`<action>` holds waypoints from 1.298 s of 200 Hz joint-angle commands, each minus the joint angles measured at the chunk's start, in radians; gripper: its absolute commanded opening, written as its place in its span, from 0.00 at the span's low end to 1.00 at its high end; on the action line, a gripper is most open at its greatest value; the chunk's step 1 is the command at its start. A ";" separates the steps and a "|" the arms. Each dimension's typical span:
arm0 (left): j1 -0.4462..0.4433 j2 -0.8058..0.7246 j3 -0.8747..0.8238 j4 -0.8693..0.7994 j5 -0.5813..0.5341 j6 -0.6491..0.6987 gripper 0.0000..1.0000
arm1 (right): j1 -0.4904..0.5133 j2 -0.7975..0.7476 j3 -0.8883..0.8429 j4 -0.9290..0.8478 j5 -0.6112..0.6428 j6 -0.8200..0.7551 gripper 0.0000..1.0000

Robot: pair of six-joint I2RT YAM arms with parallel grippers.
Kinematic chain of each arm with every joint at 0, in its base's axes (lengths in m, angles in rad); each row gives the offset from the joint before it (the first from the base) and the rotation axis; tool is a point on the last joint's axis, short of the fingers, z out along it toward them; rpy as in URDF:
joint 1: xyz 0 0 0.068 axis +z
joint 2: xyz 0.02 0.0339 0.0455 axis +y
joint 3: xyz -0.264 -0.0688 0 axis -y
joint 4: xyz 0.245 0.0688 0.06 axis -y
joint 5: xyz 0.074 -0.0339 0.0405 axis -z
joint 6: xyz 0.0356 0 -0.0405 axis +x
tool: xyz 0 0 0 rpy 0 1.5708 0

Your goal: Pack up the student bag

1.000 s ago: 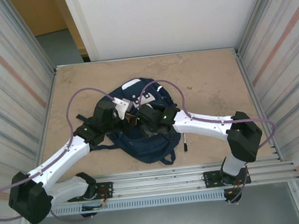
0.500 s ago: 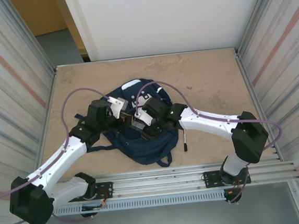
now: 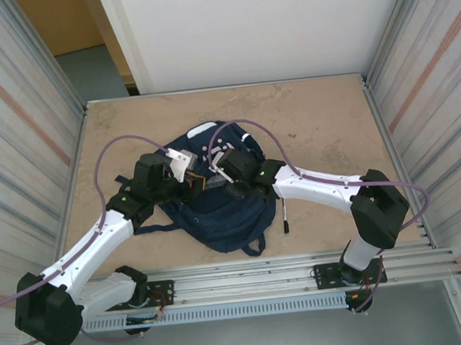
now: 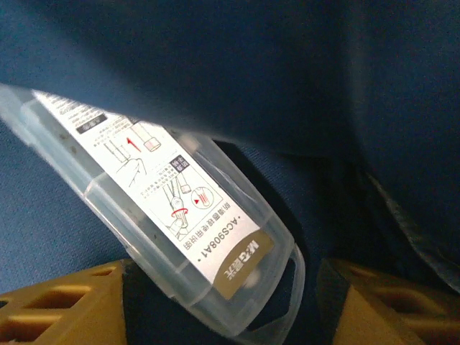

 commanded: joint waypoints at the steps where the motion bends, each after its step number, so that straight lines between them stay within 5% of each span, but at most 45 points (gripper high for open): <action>1: 0.006 -0.043 -0.008 0.043 0.076 0.001 0.00 | -0.041 -0.027 -0.025 0.056 0.114 0.212 0.63; 107: 0.006 -0.022 -0.006 0.063 0.097 -0.030 0.00 | -0.032 0.051 -0.024 0.147 0.103 0.351 0.58; 149: 0.007 -0.014 -0.032 0.103 0.035 -0.081 0.00 | 0.010 -0.039 -0.090 0.184 -0.023 0.370 0.68; 200: 0.006 0.062 -0.052 0.182 -0.021 -0.067 0.00 | 0.048 -0.317 -0.192 0.020 -0.203 0.489 0.72; 223: 0.007 0.099 -0.042 0.202 -0.001 -0.076 0.00 | 0.035 -0.459 -0.218 -0.133 -0.178 0.586 0.72; 259: 0.005 0.072 -0.046 0.189 -0.020 -0.086 0.00 | -0.153 -0.594 -0.331 -0.412 -0.101 0.852 0.71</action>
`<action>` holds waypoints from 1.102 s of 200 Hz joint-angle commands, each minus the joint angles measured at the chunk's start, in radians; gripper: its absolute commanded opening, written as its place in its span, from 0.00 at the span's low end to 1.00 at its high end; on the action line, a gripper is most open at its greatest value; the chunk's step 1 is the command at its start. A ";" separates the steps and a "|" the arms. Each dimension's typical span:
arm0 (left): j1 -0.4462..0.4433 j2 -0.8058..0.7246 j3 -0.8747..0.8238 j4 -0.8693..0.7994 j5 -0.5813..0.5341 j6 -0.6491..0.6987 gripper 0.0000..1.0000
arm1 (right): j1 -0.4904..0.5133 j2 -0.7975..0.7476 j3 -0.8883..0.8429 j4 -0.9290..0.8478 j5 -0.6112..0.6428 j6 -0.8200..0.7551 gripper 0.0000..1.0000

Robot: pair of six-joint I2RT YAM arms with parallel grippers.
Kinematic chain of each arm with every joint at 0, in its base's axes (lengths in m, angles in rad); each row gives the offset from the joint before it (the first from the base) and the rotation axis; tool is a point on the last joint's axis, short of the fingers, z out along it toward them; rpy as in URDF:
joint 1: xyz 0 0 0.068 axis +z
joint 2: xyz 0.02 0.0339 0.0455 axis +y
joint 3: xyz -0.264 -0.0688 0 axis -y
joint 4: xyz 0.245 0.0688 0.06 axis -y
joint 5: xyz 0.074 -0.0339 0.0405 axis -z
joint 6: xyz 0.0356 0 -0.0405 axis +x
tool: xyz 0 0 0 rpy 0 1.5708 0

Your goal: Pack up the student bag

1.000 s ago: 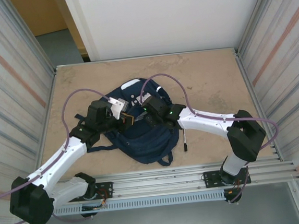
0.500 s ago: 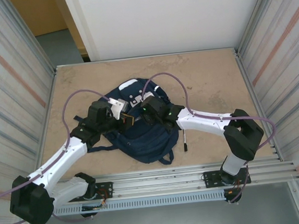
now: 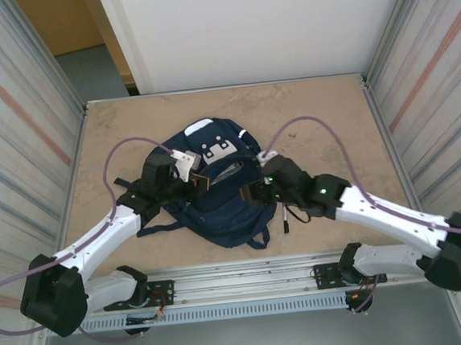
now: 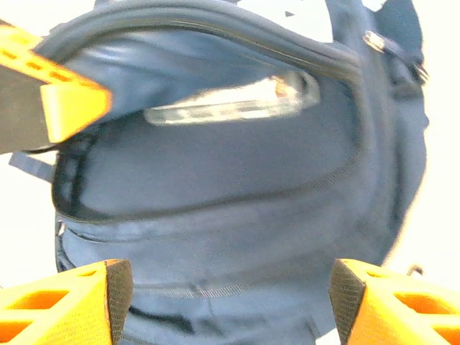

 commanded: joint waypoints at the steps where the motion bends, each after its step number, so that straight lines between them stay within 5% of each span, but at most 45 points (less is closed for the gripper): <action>1: 0.005 -0.030 0.002 0.059 -0.022 -0.020 0.00 | -0.129 -0.041 -0.086 -0.280 0.047 0.232 0.71; 30: 0.005 -0.075 -0.026 0.053 -0.065 -0.002 0.00 | -0.300 -0.034 -0.201 -0.273 -0.166 0.248 0.62; 58: 0.005 -0.073 -0.026 0.044 -0.071 0.007 0.00 | -0.315 0.096 -0.204 -0.219 -0.277 0.158 0.58; 126: 0.005 -0.060 -0.015 0.032 -0.031 -0.027 0.00 | -0.310 0.385 -0.117 -0.093 -0.281 0.077 0.47; 163: 0.005 -0.076 -0.014 -0.004 -0.034 -0.009 0.00 | -0.283 0.435 -0.099 -0.083 -0.253 0.093 0.47; 220: 0.005 -0.079 -0.022 -0.006 -0.038 -0.008 0.00 | -0.252 0.504 -0.118 -0.097 -0.168 0.120 0.29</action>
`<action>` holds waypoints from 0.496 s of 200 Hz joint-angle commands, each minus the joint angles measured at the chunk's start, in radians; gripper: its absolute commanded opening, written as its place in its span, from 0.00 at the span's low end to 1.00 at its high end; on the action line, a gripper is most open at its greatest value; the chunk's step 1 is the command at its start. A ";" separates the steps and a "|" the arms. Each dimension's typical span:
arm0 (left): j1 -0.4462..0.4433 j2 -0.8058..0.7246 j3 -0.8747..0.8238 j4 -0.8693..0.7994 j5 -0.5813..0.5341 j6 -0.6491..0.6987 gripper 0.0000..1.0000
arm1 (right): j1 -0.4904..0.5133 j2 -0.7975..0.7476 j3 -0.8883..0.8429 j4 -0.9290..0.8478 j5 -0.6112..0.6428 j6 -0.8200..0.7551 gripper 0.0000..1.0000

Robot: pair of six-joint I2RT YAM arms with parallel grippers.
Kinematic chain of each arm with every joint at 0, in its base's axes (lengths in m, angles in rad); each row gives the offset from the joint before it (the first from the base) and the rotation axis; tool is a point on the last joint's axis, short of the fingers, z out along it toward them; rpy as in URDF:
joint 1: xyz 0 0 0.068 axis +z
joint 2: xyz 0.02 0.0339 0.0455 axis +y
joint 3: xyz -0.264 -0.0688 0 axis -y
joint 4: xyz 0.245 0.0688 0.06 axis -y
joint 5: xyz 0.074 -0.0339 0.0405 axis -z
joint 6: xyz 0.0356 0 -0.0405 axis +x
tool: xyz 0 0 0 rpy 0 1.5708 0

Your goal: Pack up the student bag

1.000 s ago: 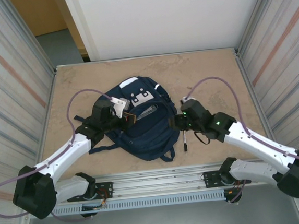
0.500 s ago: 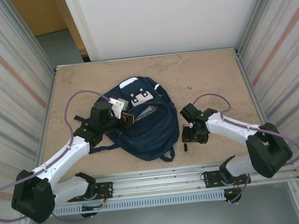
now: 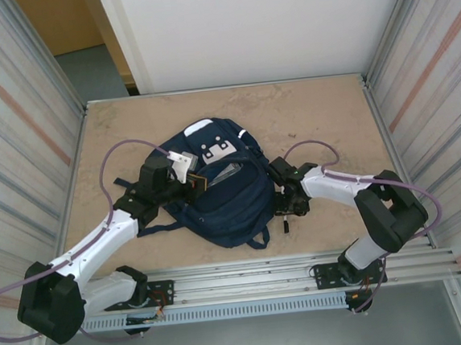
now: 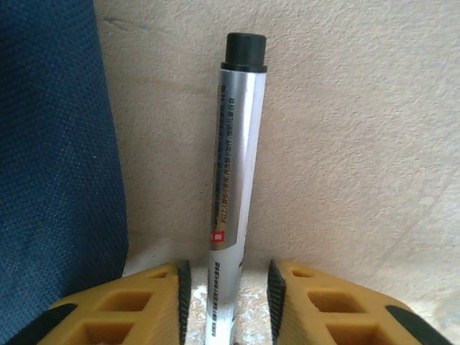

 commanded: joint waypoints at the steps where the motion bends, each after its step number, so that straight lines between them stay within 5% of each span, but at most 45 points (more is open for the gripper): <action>1: 0.005 -0.030 0.001 -0.001 -0.001 0.005 0.00 | 0.017 0.036 -0.004 -0.014 0.027 0.016 0.29; 33: 0.005 -0.026 0.015 -0.013 0.003 0.007 0.00 | 0.018 -0.041 -0.015 -0.023 0.020 0.048 0.20; 99: 0.005 -0.034 0.025 -0.010 0.011 -0.003 0.00 | 0.108 -0.265 0.117 -0.153 0.038 0.121 0.17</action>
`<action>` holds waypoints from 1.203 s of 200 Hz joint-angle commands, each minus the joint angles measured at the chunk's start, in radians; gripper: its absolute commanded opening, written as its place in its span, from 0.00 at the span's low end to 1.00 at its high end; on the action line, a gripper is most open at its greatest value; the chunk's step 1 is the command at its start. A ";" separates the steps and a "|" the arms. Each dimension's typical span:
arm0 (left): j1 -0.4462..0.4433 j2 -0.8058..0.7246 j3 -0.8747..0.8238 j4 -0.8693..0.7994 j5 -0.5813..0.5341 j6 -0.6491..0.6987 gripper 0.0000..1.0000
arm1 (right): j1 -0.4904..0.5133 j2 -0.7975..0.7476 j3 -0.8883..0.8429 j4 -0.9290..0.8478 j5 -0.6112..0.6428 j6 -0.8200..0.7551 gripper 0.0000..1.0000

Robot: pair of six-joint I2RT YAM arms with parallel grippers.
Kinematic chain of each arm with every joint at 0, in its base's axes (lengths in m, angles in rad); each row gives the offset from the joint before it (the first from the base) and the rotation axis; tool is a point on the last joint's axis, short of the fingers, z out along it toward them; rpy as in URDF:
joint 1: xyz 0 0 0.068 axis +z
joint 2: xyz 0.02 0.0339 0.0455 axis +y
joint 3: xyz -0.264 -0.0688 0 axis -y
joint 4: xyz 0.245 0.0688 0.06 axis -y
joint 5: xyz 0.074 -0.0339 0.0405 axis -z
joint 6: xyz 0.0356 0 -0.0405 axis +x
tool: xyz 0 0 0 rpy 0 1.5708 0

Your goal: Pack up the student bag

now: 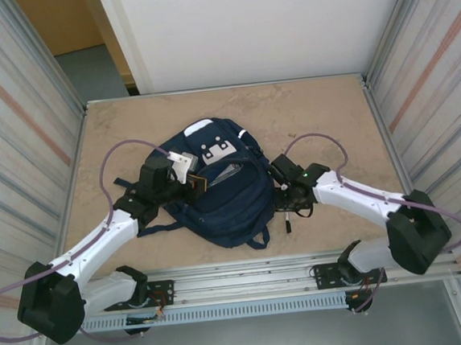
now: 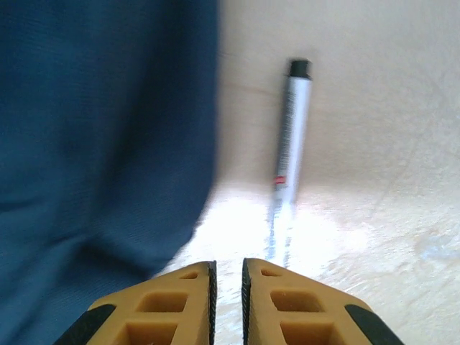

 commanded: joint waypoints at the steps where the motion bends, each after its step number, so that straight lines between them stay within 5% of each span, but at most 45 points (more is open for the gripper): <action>1: 0.005 -0.034 0.024 0.004 0.011 -0.004 0.00 | 0.037 -0.048 0.069 -0.073 0.017 0.060 0.17; 28: 0.005 -0.028 0.026 -0.004 0.023 -0.008 0.00 | 0.030 -0.052 0.055 -0.105 0.104 0.046 0.26; 56: 0.005 -0.021 0.020 0.000 0.029 -0.012 0.00 | -0.085 -0.014 -0.020 -0.096 0.046 -0.016 0.36; 92: 0.005 -0.008 0.036 -0.008 0.029 -0.002 0.00 | -0.082 0.086 -0.006 -0.093 -0.012 -0.077 0.37; 181: 0.005 0.028 0.058 -0.025 0.064 0.013 0.00 | -0.059 0.270 -0.004 -0.025 -0.031 -0.079 0.26; 210: 0.005 0.034 0.062 -0.032 0.069 0.018 0.01 | -0.065 0.265 -0.018 -0.020 -0.028 -0.067 0.12; 240: 0.005 0.036 0.060 -0.028 0.066 0.022 0.01 | -0.061 0.203 0.000 -0.059 -0.033 -0.047 0.11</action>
